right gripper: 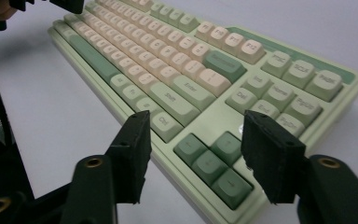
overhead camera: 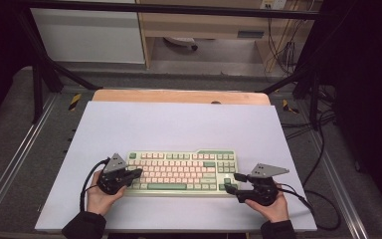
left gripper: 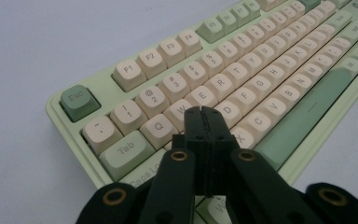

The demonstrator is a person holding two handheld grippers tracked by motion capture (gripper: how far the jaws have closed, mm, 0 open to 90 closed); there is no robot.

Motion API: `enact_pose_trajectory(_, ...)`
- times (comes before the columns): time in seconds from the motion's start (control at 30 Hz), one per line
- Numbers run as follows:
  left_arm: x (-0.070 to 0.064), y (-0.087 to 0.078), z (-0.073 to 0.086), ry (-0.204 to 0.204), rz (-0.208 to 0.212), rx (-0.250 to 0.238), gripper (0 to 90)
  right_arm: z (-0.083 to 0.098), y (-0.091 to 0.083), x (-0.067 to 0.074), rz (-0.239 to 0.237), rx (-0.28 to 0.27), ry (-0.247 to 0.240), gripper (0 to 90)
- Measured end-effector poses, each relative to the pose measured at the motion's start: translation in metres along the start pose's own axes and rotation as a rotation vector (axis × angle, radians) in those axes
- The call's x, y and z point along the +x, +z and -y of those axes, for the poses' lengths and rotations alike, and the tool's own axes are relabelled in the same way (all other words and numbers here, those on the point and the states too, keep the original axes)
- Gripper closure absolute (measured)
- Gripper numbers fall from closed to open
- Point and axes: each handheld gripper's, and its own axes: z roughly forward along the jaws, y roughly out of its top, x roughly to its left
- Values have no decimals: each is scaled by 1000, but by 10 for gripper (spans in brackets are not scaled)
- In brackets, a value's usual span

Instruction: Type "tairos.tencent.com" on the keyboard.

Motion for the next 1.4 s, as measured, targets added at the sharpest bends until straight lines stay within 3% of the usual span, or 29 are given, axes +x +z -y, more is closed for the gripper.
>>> enact_pose_trajectory(0.33, 0, 0, 0, 2, 1, 0, 897, -13, 20, 15, -39, 25, -26, 645)
enact_pose_trajectory(0.7, 0, 1, 0, 1, 3, 0, 897, -29, 44, 28, -67, 27, -21, 773)
enact_pose_trajectory(1.4, 1, -1, -1, -1, 2, -8, 897, -56, 92, 48, -84, 56, -20, 887)
